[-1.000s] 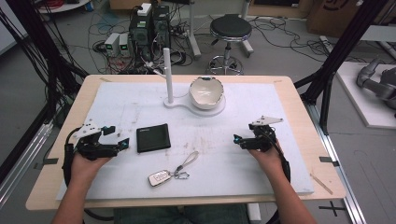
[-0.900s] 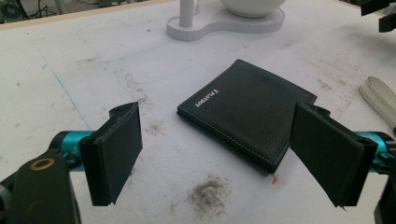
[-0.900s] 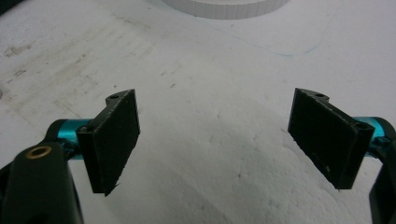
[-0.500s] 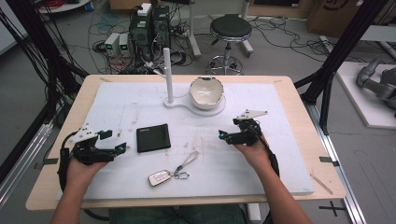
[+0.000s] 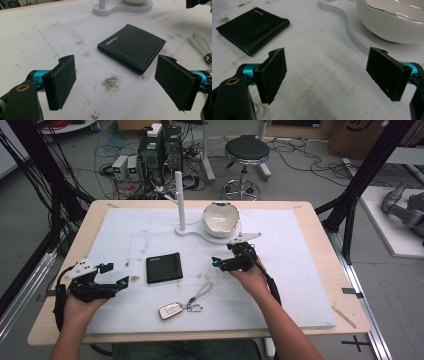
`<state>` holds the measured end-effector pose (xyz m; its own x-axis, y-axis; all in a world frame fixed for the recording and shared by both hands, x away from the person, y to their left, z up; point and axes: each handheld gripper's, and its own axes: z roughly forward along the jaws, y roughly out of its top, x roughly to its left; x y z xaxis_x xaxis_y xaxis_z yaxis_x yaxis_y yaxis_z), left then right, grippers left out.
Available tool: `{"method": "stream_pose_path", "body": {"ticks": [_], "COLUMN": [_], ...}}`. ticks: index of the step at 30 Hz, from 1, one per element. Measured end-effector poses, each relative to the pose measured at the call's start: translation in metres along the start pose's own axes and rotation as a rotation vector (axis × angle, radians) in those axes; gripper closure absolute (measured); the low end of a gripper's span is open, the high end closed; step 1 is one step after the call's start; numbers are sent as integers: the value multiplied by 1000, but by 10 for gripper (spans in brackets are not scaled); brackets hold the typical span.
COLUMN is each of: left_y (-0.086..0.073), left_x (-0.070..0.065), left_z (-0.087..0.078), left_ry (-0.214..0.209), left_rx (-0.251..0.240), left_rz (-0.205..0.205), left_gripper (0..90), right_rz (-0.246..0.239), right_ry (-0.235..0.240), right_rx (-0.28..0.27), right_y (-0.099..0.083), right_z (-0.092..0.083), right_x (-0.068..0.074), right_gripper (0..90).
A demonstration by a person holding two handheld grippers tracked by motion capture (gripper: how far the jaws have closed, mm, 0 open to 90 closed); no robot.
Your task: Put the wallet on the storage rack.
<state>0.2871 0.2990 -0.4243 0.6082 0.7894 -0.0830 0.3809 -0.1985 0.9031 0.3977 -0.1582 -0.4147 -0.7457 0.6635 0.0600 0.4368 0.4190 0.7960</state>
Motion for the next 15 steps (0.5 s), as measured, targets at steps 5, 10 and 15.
{"method": "stream_pose_path", "body": {"ticks": [5,10,15], "left_y": [-4,-5,-8], "left_x": [0,-2,-3], "left_z": [-7,-11,-17], "left_ry": [14,18,25], "left_rx": [7,5,6], "left_rz": [2,3,5], "left_gripper": [173,173,173], "right_rz": [-15,-19,-22], "right_ry": [25,46,83], "right_rx": [-2,8,15], "right_y": [8,16,26], "right_z": [16,31,49], "right_x": [11,21,35], "right_gripper": [168,168,168]}}
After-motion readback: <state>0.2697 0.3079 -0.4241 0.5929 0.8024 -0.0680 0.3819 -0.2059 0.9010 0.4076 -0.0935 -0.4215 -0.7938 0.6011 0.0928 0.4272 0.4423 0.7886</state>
